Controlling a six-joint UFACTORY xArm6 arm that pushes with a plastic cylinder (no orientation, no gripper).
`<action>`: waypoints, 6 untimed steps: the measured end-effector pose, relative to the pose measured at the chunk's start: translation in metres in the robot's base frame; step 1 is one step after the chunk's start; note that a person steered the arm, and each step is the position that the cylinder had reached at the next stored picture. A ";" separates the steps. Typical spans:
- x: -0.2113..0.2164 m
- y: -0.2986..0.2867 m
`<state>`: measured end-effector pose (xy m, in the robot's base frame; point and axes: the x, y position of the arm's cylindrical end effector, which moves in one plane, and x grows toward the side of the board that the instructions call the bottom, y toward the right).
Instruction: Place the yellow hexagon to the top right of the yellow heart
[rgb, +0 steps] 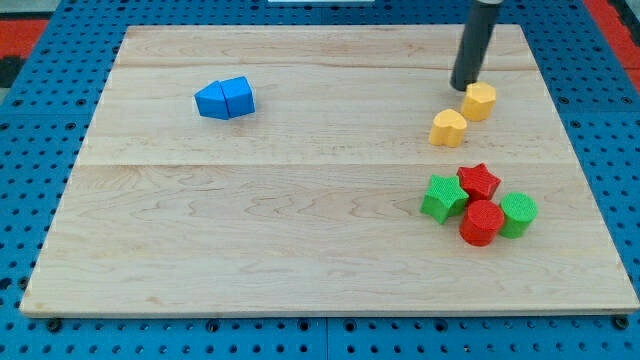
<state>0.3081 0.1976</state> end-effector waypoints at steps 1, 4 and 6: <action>0.005 0.033; 0.039 0.000; 0.038 0.000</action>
